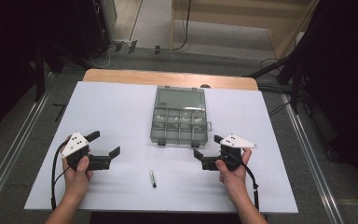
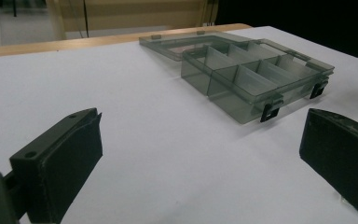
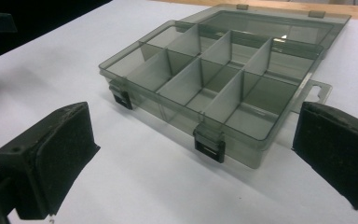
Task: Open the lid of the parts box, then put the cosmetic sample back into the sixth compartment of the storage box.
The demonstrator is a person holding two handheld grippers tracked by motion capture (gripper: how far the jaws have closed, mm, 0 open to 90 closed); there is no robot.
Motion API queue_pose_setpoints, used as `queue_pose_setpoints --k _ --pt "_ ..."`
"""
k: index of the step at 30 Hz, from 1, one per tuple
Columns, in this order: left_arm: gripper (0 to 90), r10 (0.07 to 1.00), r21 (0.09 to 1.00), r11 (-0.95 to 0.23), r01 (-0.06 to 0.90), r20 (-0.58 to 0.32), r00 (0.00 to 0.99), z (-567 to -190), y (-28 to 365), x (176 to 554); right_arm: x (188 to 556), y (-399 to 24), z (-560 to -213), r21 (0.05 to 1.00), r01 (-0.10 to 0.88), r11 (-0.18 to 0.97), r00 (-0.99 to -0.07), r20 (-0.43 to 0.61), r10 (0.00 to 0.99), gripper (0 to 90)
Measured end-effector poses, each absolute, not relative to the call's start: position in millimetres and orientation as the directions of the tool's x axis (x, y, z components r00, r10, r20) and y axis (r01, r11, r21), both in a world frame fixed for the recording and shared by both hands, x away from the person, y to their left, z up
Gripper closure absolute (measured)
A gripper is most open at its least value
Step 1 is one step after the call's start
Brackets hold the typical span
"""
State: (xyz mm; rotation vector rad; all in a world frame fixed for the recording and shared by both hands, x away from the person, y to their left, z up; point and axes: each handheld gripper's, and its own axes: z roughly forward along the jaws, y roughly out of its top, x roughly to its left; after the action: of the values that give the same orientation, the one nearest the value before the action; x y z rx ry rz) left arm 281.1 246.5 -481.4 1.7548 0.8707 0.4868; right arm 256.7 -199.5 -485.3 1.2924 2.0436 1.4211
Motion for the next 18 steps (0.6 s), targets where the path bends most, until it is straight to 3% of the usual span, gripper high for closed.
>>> queue_pose_setpoints --k 18 --pt "0.0 0.781 0.929 -0.158 0.335 -0.09 0.618 -487 275 267 256 -188 -482 0.87 0.479 0.119 -0.574 0.207 0.792 0.0"
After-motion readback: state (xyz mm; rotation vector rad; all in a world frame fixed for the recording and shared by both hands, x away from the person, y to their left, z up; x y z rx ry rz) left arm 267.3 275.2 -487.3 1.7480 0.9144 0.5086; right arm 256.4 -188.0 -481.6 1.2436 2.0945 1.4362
